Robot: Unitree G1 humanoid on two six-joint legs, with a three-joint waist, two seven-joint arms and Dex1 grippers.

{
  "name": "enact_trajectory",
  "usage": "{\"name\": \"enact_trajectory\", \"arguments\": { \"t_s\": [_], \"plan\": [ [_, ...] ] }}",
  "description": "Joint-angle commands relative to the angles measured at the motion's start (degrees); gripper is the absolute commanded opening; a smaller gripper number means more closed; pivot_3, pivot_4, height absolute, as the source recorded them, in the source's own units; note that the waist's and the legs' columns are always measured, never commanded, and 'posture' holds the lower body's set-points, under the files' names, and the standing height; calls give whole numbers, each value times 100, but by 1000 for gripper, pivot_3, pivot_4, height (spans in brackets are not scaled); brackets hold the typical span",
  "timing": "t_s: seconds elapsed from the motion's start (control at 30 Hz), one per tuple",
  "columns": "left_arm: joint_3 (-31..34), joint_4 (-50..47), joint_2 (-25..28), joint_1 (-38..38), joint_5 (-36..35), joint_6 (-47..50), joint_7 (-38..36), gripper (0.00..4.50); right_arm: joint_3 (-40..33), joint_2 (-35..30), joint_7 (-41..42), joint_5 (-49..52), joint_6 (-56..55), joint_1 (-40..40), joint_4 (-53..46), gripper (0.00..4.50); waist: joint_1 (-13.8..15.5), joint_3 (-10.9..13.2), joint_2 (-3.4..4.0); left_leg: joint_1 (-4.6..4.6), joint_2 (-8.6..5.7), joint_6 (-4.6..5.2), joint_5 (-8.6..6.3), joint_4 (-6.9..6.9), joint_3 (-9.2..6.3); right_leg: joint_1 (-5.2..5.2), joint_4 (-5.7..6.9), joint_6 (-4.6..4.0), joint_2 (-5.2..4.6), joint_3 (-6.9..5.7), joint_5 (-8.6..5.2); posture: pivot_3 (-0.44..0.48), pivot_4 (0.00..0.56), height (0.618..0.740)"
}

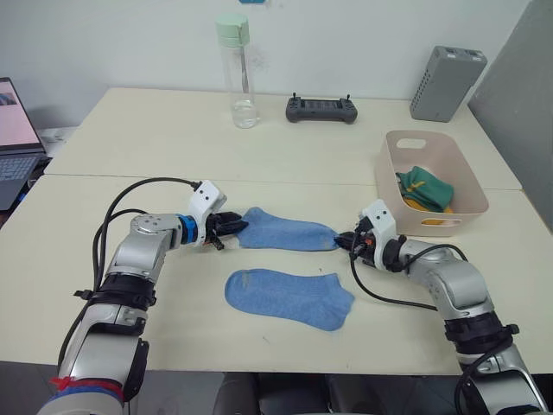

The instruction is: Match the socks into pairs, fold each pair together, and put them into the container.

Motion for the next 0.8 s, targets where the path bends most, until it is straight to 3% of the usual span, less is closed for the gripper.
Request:
{"name": "enact_trajectory", "arguments": {
  "t_s": [0.03,0.2,0.37,0.5,0.63,0.77,0.8],
  "plan": [
    [141,-747,-7,115,-298,701,-4,69,-68,31,-3,-70,-280,-319,130,0,-6,0,0,0,0,0,0,1,0,0,0,1,0,0,-1,0,150,740],
    [404,-2304,-111,735,-1046,2180,255,27,-101,37,35,-201,-653,-747,654,0,-16,0,0,0,1,0,1,2,0,-1,2,-1,0,1,0,0,150,740],
    [597,-2675,-164,1022,-1010,2235,789,27,-40,46,110,-311,-899,-942,990,0,-3,0,0,0,2,0,0,1,-4,0,3,-15,1,-3,8,0,150,740],
    [836,-3263,-292,1109,-1565,2893,907,27,-6,155,99,-387,-1110,-1136,1317,0,-2,0,0,0,0,0,1,3,-1,0,3,-15,-2,0,9,0,150,740],
    [1424,-3883,-1115,886,-2334,4146,1865,27,64,340,76,-654,-1659,-1755,2127,0,-2,2,0,0,0,0,1,10,-2,3,3,-13,-3,-2,10,0,150,740],
    [1935,-4571,-1952,1180,-2987,5284,2670,27,134,454,209,-890,-2198,-2272,2954,0,-14,1,0,3,0,-1,1,17,-5,14,2,-11,-2,-3,11,0,150,740],
    [2248,-4727,-2409,1278,-3230,5578,2980,27,166,537,180,-974,-2385,-2418,3202,0,-24,1,0,6,0,-1,0,16,-6,19,0,-12,-2,-4,11,0,150,740]
  ]
}}
